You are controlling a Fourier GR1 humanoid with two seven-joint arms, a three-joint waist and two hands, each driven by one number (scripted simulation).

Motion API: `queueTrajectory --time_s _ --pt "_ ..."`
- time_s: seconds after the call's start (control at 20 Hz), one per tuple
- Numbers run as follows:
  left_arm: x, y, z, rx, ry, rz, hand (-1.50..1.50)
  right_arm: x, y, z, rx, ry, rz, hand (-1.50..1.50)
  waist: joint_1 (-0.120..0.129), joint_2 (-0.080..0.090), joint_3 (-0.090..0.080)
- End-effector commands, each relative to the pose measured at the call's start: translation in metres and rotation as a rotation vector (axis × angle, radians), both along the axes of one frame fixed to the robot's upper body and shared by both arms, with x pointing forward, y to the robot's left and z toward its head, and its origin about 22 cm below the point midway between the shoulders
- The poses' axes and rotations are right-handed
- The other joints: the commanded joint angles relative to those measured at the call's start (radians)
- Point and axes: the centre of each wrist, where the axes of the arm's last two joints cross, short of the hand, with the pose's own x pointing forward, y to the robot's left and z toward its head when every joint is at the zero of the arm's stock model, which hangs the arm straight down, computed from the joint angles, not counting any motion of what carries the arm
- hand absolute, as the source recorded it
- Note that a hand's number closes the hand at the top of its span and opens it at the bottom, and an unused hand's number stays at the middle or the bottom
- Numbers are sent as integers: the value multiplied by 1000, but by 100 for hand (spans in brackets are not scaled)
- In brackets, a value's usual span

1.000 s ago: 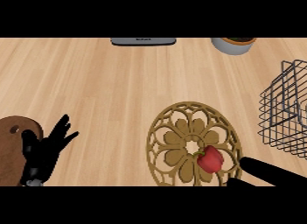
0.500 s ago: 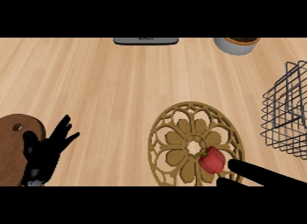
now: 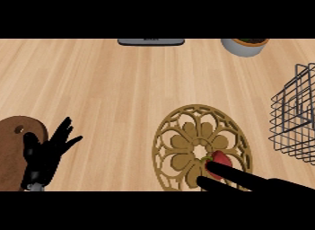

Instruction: Pick the bell pepper from the placemat and place it in the basket

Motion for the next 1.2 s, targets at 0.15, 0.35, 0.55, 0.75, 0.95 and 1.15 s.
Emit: queueTrajectory --time_s 0.15,0.35,0.55,0.75,0.95,1.15 --pt "-24 4 -12 25 114 13 0 20 14 -31 -78 -71 -45 -150 16 7 -7" --pt "-34 11 -23 10 133 27 0 12 11 -62 -70 -75 -27 -150 5 7 -7" --pt "-16 10 -7 20 130 9 0 39 7 -85 -60 -66 -19 -150 4 7 -7" --pt "-2 4 -13 16 123 16 0 27 4 -110 -60 -88 -6 -150 -11 5 -8" --pt "-17 16 -16 28 125 38 0 27 -4 -121 -50 -79 -10 -150 -11 3 -9" --pt "-23 5 -20 22 135 21 0 63 -12 -109 -13 -77 -19 -150 -1 5 -9"
